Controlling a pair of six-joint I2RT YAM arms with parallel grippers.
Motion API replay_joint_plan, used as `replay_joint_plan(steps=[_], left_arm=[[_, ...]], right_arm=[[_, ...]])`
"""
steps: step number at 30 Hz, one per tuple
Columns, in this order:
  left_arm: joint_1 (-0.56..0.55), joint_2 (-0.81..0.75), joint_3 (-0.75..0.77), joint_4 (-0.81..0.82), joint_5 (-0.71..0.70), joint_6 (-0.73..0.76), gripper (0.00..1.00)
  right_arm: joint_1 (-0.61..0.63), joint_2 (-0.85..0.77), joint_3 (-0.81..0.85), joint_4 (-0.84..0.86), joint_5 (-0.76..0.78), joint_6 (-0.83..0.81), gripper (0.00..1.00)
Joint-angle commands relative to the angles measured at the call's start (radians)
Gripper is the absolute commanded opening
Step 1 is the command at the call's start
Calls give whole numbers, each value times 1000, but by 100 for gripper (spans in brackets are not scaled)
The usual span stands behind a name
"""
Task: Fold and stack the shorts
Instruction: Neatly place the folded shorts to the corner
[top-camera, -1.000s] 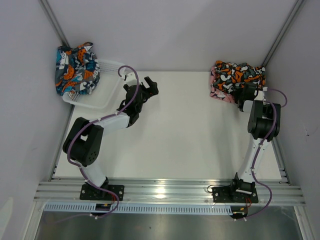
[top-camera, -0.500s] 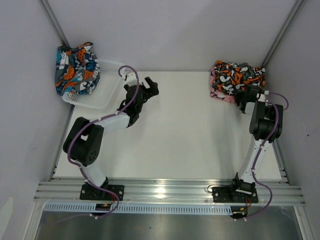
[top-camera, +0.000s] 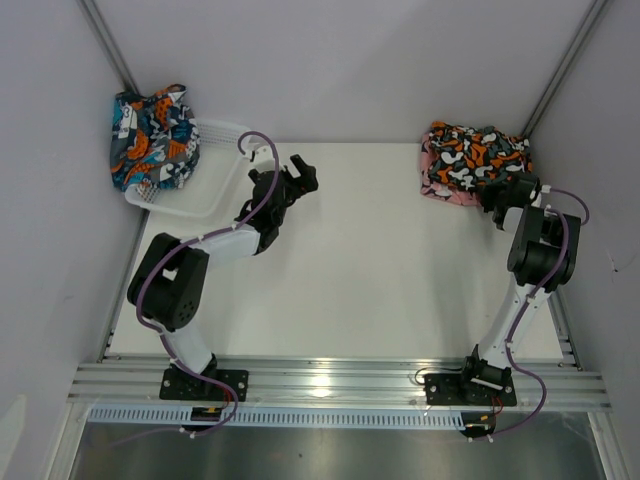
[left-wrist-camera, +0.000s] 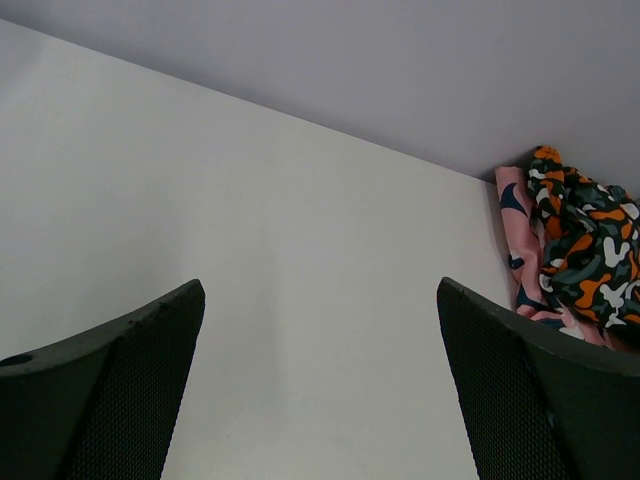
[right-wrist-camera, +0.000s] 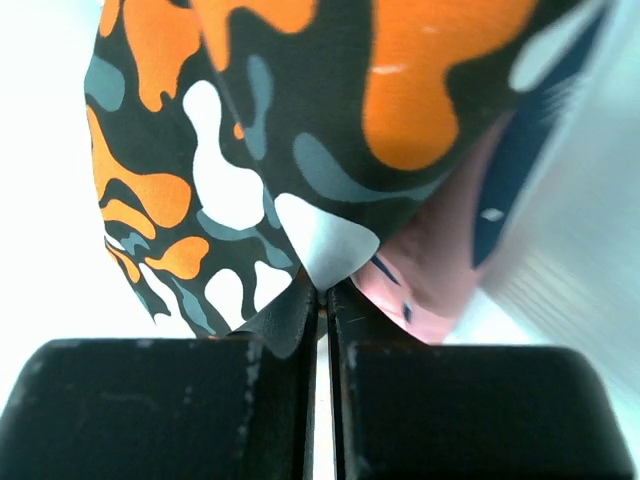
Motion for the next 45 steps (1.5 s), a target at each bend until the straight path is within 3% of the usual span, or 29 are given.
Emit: replay_joint_plan(steps=[1, 13, 14, 16, 17, 22, 23, 29, 45], left_arm=[[9, 9, 34, 36, 18, 6, 99], [10, 12, 37, 31, 22, 4, 99], [10, 12, 37, 31, 22, 4, 99], [10, 12, 36, 33, 22, 4, 99], [9, 12, 39, 33, 22, 3, 99], [7, 15, 44, 31, 31, 0, 99], [7, 15, 44, 31, 33, 1, 99], [9, 16, 44, 31, 35, 1, 99], [7, 16, 44, 34, 41, 1, 99]], right_arm=[[-28, -75, -32, 30, -46, 31, 0], [-52, -108, -66, 32, -105, 16, 0], [-54, -109, -49, 21, -108, 7, 4], [-52, -111, -40, -2, -108, -21, 36], [-48, -112, -50, 15, -103, -22, 56], [15, -100, -87, 77, -72, -19, 67], [26, -100, -98, 129, -53, -18, 74], [92, -66, -121, 237, -22, -2, 74], [127, -31, -149, 288, 61, -9, 74]])
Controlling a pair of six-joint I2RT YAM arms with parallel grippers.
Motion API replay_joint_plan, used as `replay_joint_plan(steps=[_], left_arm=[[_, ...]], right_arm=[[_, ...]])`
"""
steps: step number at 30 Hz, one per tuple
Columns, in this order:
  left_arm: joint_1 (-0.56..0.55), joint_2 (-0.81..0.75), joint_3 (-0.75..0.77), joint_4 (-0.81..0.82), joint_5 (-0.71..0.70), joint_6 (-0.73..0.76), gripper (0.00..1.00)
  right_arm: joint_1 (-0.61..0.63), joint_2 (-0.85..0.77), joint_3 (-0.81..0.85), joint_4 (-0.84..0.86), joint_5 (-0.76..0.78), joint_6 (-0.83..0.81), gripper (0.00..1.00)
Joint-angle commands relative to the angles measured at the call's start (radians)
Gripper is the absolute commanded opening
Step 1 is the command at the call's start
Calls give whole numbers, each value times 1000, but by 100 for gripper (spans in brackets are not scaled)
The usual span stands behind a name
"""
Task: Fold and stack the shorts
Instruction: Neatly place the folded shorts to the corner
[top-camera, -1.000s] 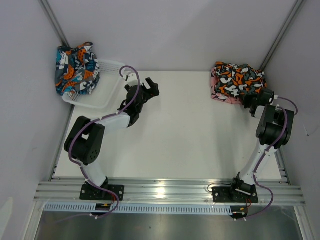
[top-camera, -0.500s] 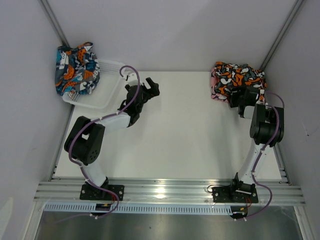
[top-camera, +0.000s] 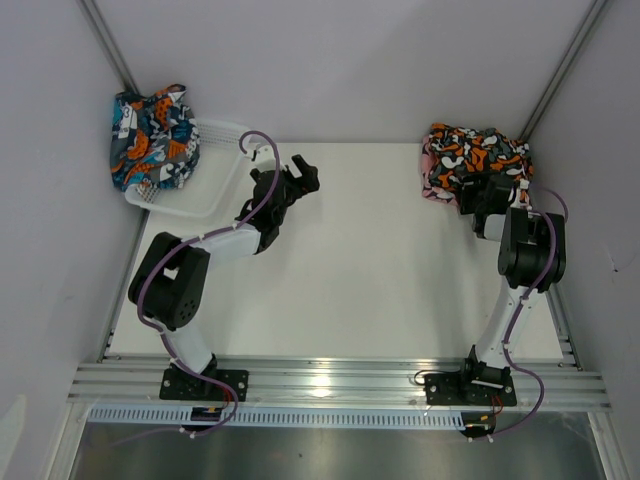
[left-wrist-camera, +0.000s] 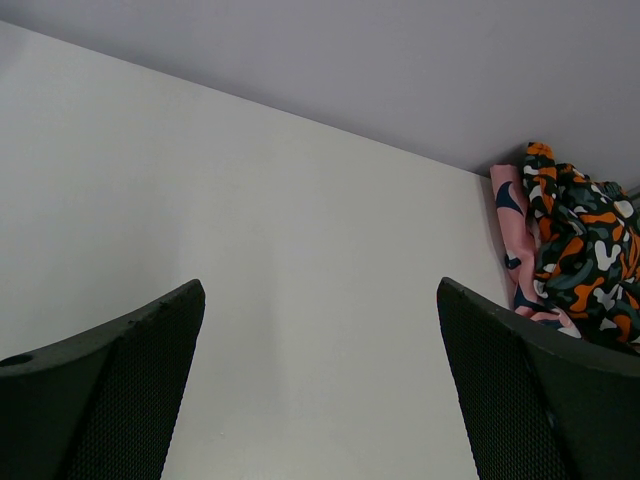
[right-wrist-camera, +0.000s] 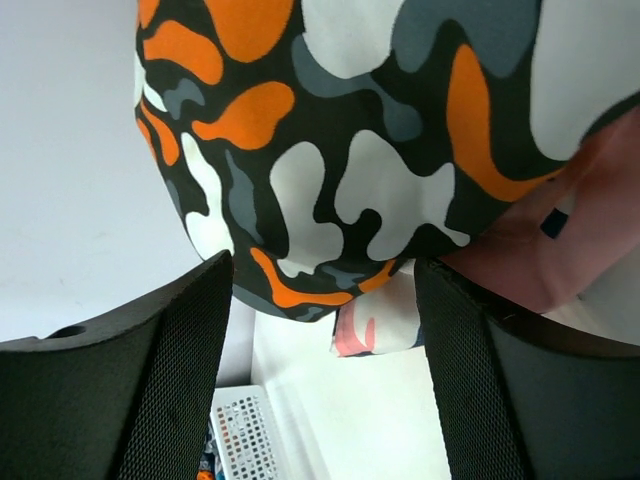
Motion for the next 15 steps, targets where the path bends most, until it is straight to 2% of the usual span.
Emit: replay_joint_plan(steps=[1, 11, 15], left_arm=[[7, 10, 36, 36, 17, 2, 99], [5, 15, 39, 35, 25, 0, 99], [5, 16, 41, 35, 26, 0, 99]], right_arm=[[6, 18, -7, 50, 41, 1, 75], [38, 82, 3, 127, 40, 43, 79], [63, 102, 4, 173, 54, 52, 74]])
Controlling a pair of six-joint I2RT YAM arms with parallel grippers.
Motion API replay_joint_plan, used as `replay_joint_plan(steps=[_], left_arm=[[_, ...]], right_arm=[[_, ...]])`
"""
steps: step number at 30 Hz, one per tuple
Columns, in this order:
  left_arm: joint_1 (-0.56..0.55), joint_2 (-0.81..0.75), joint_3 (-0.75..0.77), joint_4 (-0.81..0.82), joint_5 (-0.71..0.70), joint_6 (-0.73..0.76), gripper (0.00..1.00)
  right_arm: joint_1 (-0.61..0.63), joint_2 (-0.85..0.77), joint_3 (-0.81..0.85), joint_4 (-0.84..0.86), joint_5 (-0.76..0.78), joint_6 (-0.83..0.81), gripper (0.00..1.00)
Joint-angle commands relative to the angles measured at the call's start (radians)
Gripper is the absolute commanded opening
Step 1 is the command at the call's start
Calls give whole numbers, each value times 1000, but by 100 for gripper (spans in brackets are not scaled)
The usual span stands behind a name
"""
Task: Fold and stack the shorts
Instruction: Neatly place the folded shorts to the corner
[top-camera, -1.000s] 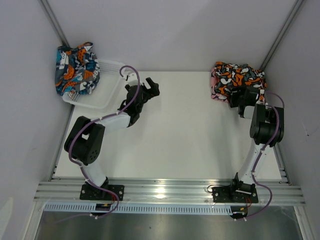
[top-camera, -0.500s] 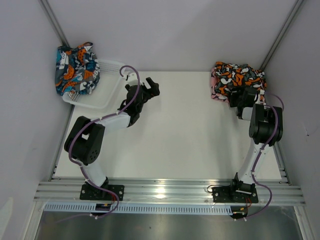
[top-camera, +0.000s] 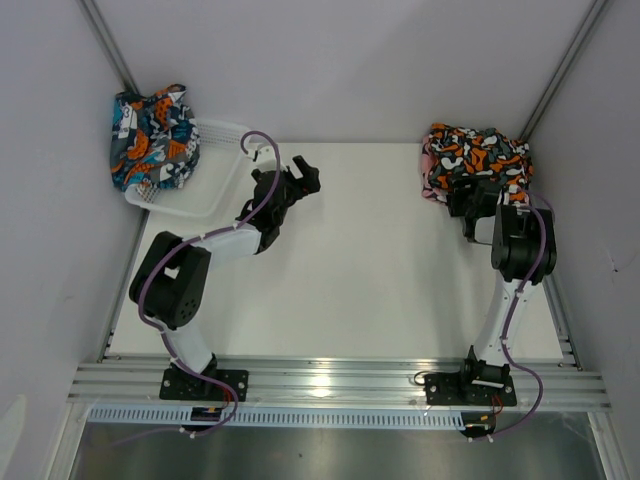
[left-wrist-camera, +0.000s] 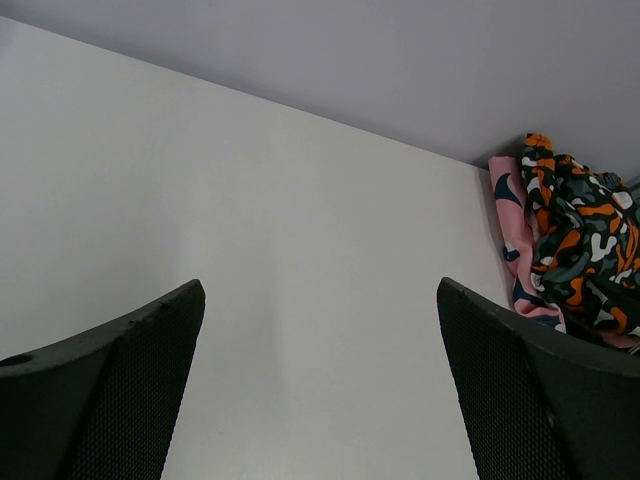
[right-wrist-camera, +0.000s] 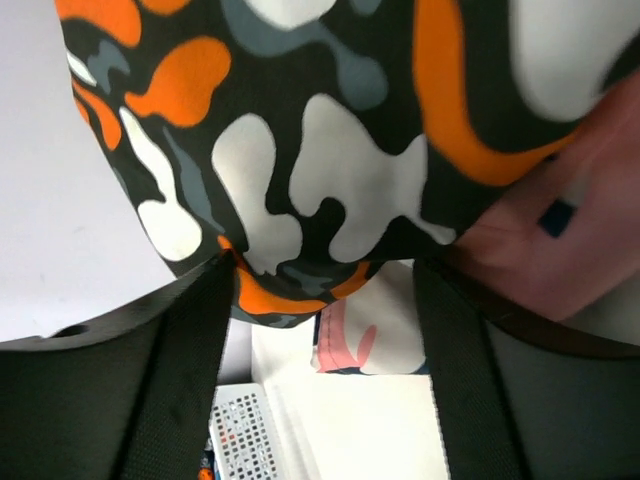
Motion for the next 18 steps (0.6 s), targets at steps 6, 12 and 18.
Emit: replay_joint_plan(steps=[6, 12, 18], left_arm=[[5, 8, 41, 36, 12, 1, 99], [5, 7, 41, 38, 14, 1, 99], [5, 5, 38, 35, 11, 5, 99]], right_arm=[[41, 57, 18, 174, 52, 17, 58], [47, 57, 12, 208, 58, 18, 40], [36, 37, 0, 211, 38, 29, 3]])
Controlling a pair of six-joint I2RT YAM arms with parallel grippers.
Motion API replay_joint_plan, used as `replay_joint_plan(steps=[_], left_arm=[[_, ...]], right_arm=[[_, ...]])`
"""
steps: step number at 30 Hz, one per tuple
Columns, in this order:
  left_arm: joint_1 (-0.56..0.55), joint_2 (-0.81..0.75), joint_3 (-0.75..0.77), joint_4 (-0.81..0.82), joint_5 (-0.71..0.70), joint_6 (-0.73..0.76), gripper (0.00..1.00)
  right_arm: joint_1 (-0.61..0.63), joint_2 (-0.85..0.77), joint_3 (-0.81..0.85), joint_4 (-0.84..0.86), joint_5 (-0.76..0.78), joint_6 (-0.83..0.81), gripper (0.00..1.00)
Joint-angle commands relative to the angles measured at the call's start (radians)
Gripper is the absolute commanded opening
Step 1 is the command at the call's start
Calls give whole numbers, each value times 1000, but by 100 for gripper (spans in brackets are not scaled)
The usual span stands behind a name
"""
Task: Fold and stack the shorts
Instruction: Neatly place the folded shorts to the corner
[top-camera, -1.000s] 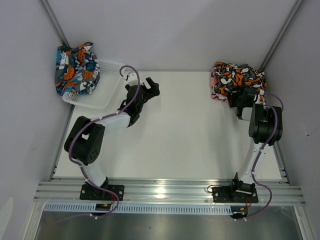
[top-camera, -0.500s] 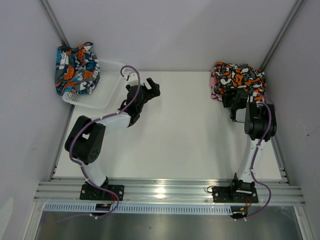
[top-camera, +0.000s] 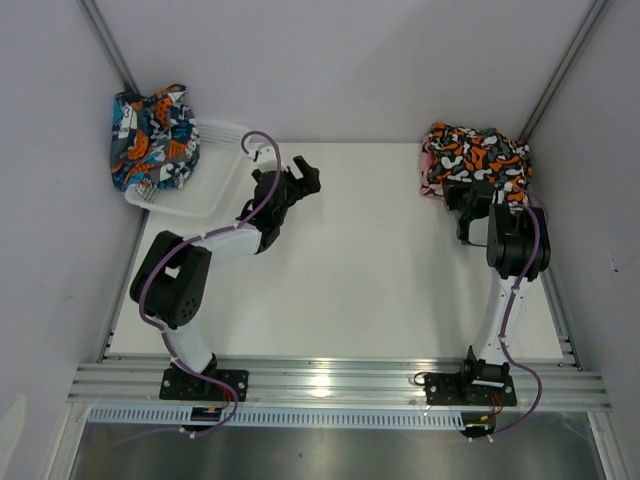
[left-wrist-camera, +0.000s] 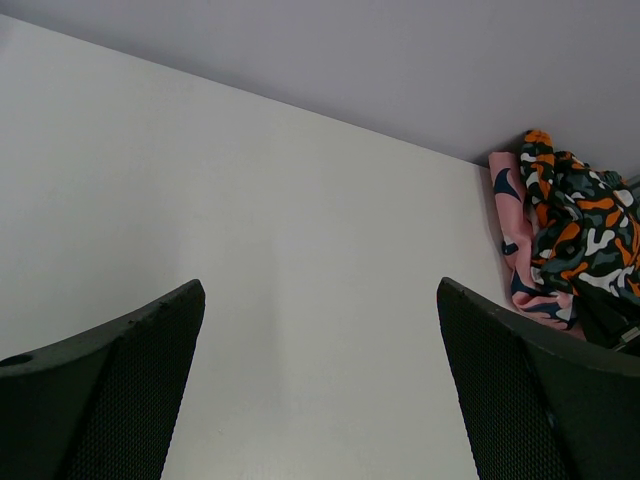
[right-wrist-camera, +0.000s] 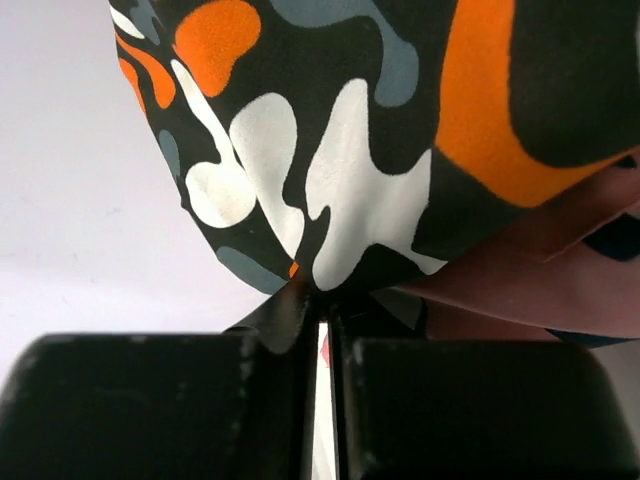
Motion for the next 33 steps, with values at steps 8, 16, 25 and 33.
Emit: replay_joint_plan(steps=[8, 16, 25, 33], left_arm=[[5, -2, 37, 35, 6, 12, 99], [7, 1, 40, 33, 10, 10, 99], [4, 4, 43, 32, 19, 8, 99], [4, 4, 45, 32, 21, 10, 99]], right_arm=[[-27, -110, 69, -282, -40, 1, 0], [-32, -96, 96, -346, -26, -68, 39], [-33, -116, 89, -345, 29, -111, 38], [-30, -145, 90, -356, 49, -119, 0]])
